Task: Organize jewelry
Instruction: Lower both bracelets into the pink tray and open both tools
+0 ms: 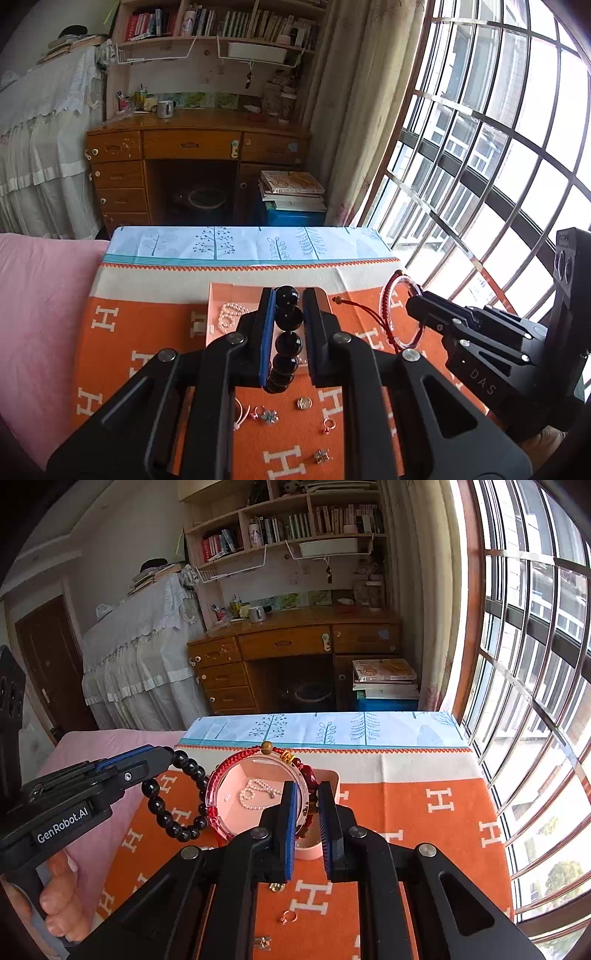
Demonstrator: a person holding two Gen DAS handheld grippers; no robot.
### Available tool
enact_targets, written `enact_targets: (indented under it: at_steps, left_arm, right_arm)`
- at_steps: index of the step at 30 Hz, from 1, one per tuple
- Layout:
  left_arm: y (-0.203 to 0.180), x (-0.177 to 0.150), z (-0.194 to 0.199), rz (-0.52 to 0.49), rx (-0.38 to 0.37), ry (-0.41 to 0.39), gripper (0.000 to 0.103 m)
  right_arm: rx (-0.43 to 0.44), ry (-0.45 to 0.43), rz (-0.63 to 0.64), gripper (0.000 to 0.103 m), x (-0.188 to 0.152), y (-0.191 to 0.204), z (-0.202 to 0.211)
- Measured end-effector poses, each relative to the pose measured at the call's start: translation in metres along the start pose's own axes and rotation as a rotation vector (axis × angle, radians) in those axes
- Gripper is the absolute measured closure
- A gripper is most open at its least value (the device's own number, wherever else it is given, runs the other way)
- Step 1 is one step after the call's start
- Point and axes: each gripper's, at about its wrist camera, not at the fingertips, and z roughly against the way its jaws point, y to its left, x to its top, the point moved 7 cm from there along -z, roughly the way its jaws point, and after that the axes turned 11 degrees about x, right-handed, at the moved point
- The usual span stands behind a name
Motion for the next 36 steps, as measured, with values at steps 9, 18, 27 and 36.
enact_targets:
  at_steps: [9, 18, 27, 36]
  left_arm:
    - [0.012, -0.021, -0.094, 0.04, 0.055, 0.096, 0.091]
    - [0.017, -0.06, -0.165, 0.002, 0.082, 0.198, 0.091]
    - [0.021, -0.076, -0.19, 0.023, 0.046, 0.29, 0.085]
    - [0.03, -0.082, -0.19, 0.035, 0.038, 0.315, 0.053]
  right_arm:
    - [0.012, 0.102, -0.064, 0.092, -0.005, -0.017, -0.093]
    - [0.0, 0.216, -0.094, 0.092, -0.051, -0.036, -0.171]
    - [-0.004, 0.304, -0.12, 0.09, -0.078, -0.051, -0.224]
    - [0.011, 0.277, -0.125, 0.086, -0.08, -0.047, -0.223]
